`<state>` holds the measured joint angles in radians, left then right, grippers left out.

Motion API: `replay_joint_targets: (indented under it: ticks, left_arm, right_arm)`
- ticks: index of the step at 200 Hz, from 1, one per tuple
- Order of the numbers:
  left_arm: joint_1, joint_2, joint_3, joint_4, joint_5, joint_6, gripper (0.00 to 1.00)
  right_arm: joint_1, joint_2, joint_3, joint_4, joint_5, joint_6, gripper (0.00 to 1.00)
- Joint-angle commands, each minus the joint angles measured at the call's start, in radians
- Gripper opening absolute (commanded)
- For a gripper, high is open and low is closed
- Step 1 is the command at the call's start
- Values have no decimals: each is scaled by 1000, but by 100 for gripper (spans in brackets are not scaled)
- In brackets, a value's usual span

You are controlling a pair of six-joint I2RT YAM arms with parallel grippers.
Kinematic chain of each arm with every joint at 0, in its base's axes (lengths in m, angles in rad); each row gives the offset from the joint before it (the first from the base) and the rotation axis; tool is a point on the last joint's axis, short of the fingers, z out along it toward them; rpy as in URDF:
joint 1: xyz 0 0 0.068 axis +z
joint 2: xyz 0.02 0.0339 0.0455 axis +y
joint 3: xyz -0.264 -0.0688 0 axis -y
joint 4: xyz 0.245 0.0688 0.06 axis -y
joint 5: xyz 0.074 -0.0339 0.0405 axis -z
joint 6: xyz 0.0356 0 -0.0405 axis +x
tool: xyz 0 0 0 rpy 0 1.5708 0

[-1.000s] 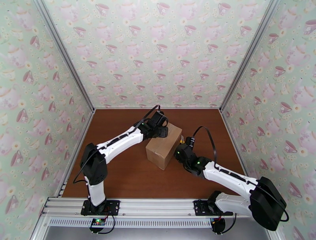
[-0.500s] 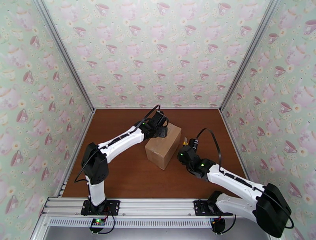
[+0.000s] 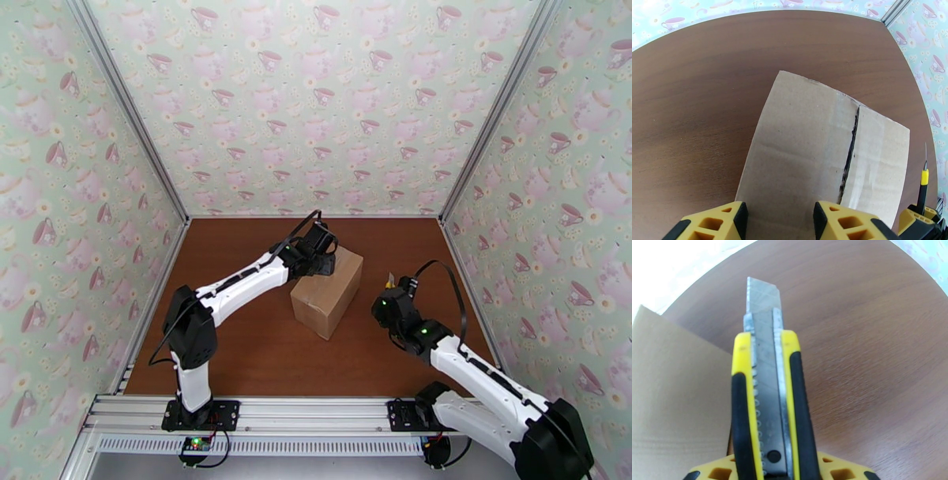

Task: Unpack the express box

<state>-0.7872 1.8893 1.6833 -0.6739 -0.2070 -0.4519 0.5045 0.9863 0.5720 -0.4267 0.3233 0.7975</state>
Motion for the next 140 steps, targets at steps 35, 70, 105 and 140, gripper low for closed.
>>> replay_joint_targets:
  ticks: [35, 70, 105, 140]
  left_arm:
    - [-17, -97, 19, -38, 14, 4, 51]
    - [-17, -182, 5, -42, 2, 2, 51]
    - [-17, -333, -142, -76, -35, -44, 51]
    - [-18, -526, -398, -92, -17, -165, 50]
  right_arm:
    - [-73, 80, 116, 49, -76, -117, 0]
    - [-131, 141, 161, 89, -113, -161, 0]
    - [-229, 245, 236, 177, -183, -221, 0]
    - [-282, 434, 373, 276, -242, -272, 0]
